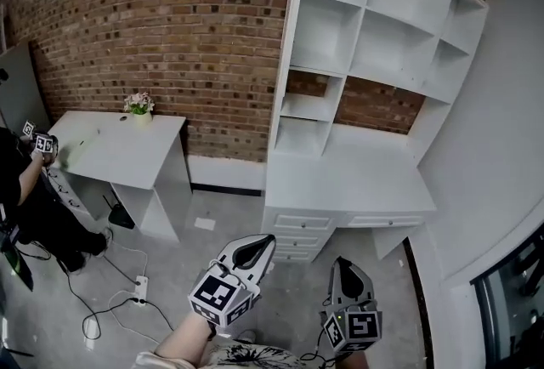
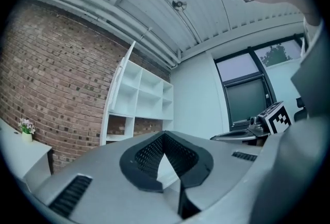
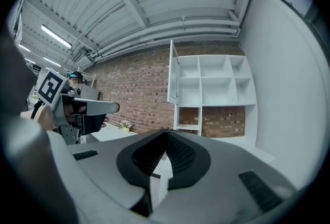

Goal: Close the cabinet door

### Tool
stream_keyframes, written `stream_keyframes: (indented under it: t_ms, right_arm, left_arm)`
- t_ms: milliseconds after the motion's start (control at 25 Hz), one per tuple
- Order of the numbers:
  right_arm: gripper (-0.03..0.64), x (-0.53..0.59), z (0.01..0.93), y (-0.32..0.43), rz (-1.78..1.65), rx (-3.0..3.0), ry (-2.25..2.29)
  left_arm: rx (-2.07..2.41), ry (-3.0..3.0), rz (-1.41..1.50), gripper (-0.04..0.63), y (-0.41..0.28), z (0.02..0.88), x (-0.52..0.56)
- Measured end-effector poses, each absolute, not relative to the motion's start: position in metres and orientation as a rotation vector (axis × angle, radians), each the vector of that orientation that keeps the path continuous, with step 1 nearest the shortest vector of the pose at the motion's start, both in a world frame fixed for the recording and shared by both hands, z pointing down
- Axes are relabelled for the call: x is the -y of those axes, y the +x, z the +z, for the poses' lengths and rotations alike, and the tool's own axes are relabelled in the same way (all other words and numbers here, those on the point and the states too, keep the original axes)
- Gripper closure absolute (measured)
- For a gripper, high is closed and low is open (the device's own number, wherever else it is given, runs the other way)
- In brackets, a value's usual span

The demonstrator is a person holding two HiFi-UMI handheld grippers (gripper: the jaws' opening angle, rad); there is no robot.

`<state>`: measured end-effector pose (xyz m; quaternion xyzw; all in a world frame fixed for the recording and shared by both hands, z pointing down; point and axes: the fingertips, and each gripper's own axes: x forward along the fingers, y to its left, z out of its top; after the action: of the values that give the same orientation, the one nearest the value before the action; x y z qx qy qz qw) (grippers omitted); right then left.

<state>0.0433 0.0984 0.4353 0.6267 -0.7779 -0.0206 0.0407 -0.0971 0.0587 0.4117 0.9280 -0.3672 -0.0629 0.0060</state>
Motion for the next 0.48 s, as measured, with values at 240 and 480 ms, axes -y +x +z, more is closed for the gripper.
stream_keyframes:
  t_ms: [240,480]
  right_arm:
    - [0.611,-0.015,0.433,0.026,-0.054,2.388,1.886]
    - [0.611,0.058,0.435,0.029,-0.031,2.431,1.825]
  left_arm:
    - [1.155,2.886,-0.192,0.583,-0.115,0.407,0.026]
    - [1.205,2.846,-0.167,0.583,-0.113,0.413,0.09]
